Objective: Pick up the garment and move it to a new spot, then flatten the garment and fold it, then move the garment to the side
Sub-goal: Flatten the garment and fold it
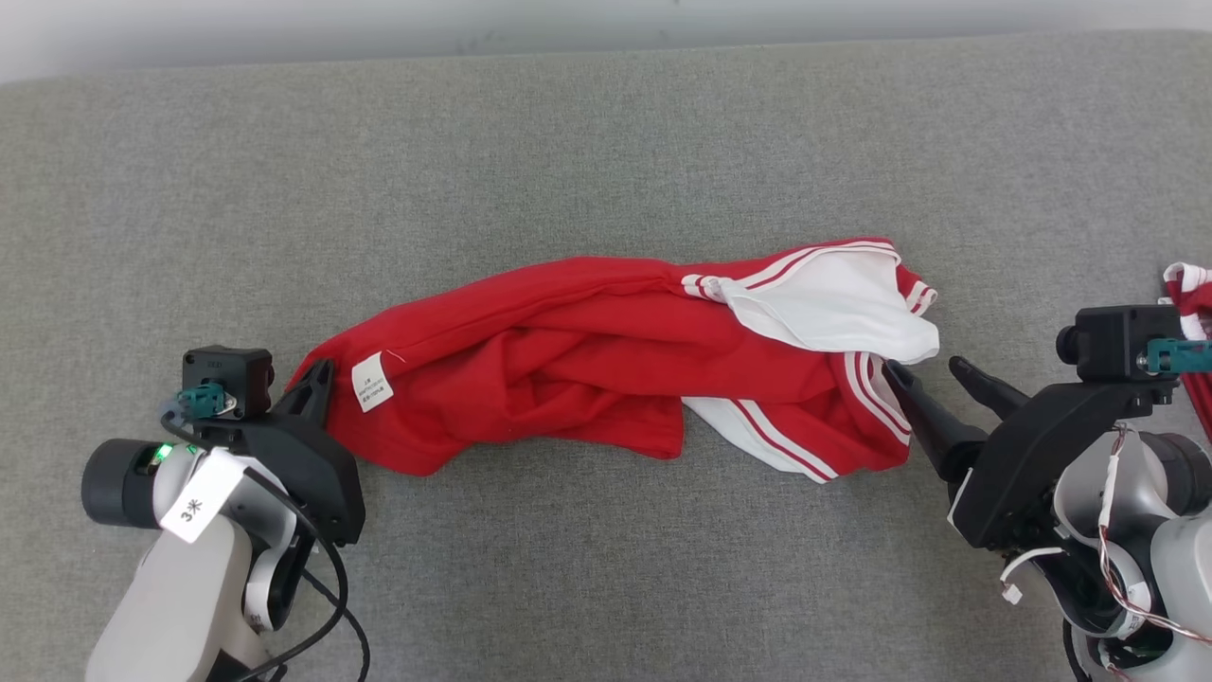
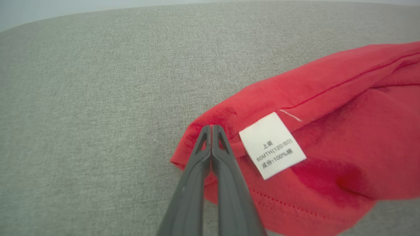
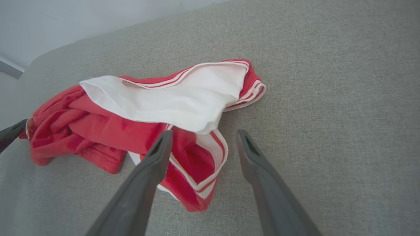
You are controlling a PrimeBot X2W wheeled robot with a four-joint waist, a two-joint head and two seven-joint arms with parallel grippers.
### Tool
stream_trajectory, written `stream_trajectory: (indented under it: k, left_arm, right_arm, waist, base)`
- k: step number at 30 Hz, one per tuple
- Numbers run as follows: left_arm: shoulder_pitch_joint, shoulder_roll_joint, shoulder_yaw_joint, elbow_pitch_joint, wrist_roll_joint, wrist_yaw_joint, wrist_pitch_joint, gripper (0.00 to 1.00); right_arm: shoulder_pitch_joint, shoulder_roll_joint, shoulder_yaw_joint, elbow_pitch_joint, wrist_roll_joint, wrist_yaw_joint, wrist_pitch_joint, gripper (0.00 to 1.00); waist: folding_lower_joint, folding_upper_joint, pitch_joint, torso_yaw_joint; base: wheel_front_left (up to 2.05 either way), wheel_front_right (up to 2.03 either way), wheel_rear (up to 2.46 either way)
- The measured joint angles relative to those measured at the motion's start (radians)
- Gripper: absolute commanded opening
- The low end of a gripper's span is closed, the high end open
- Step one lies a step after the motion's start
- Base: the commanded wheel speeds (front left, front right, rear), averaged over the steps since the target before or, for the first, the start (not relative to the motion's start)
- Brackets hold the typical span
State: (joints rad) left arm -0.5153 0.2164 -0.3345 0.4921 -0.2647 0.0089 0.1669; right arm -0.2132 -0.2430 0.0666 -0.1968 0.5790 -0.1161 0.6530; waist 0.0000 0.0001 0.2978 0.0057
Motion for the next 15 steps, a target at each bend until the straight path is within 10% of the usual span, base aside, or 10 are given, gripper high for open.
stream_trajectory:
  k: [11, 15]
  left_arm:
    - [-0.001, 0.001, -0.005, -0.029, 0.0, 0.0, 0.028, 0.0]
    - [-0.001, 0.001, -0.006, -0.034, 0.0, 0.0, 0.036, 0.0]
  right_arm:
    - [-0.06, 0.053, -0.049, 0.056, 0.018, -0.008, 0.008, 0.99]
    - [-0.065, 0.064, -0.051, 0.077, 0.017, -0.008, 0.016, 0.74]
  waist:
    - [0.0, 0.0, 0.013, 0.009]
    - [0.0, 0.0, 0.016, 0.016]
  base:
    - [0.0, 0.0, 0.0]
    - [0.0, 0.0, 0.0]
